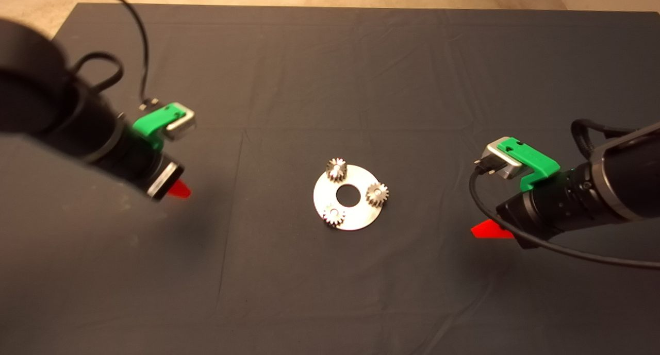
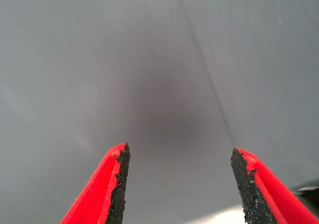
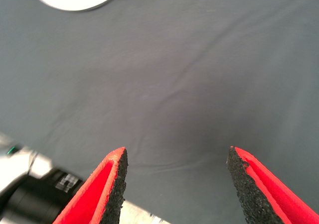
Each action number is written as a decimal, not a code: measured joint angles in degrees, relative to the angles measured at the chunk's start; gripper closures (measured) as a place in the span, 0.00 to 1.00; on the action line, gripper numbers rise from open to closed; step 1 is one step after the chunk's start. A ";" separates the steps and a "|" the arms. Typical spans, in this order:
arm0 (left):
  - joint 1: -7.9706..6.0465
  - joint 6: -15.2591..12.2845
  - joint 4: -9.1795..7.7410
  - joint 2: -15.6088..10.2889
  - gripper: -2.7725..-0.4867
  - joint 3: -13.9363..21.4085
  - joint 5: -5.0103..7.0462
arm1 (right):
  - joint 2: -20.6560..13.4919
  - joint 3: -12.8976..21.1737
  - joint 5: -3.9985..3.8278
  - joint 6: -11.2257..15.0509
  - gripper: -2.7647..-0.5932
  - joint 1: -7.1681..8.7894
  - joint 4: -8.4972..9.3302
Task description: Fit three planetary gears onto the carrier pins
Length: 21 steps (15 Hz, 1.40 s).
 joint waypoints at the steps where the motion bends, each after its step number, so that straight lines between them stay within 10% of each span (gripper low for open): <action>1: -0.02 -5.73 0.05 -3.20 0.63 4.40 0.17 | 0.65 1.12 -1.64 3.49 0.60 -0.15 -1.12; 3: -0.35 -14.94 -0.12 -7.72 0.63 12.28 1.16 | 0.36 2.58 -1.92 8.02 0.60 -0.88 -2.51; 5: -0.83 -19.72 -0.23 -6.50 0.63 16.33 1.16 | -3.06 3.30 -1.76 8.78 0.60 -2.80 -3.06; 11: -0.98 -29.10 -0.17 10.37 0.63 17.14 2.82 | -25.70 4.34 -3.08 0.88 0.60 -6.63 -4.36; 17: 0.50 -30.94 -0.20 7.86 0.63 17.45 5.72 | -17.39 5.01 -1.81 0.10 0.60 -8.01 -4.71; 21: 2.13 -31.27 -0.23 6.07 0.63 17.45 7.23 | -17.34 5.18 -2.37 0.52 0.60 -10.18 -4.91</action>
